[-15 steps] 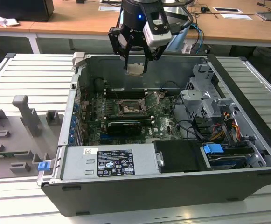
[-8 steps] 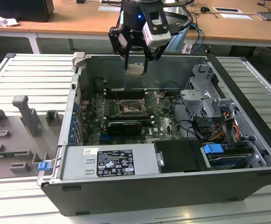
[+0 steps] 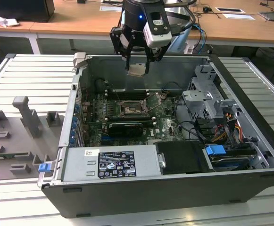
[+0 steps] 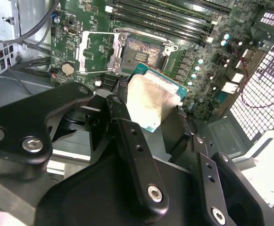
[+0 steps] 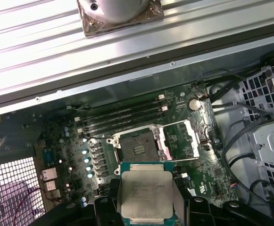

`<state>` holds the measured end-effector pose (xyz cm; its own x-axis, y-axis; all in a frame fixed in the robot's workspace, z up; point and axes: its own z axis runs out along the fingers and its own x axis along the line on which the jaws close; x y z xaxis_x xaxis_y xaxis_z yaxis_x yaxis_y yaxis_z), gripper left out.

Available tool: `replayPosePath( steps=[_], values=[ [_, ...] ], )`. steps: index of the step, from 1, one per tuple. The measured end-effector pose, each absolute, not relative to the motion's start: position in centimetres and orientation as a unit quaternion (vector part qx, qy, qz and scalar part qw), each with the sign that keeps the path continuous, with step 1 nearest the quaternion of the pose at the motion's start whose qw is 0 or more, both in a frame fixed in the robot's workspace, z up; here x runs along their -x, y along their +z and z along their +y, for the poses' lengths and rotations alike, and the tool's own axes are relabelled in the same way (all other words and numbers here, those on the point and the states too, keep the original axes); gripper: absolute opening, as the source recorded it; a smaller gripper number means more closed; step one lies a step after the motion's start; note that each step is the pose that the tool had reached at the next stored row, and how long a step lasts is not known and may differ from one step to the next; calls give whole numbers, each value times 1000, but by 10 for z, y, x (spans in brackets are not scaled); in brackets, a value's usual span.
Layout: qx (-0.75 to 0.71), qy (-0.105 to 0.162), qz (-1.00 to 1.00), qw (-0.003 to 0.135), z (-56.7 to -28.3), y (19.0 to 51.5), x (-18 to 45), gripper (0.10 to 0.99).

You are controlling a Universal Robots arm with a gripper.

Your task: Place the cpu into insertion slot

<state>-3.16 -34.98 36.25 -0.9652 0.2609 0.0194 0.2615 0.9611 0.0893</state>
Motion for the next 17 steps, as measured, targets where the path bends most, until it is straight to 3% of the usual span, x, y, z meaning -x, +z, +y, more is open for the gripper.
replayPosePath(
  steps=[17],
  values=[
    [153, -46, -987, 3, -350, 362, 32, 529]
  ],
)
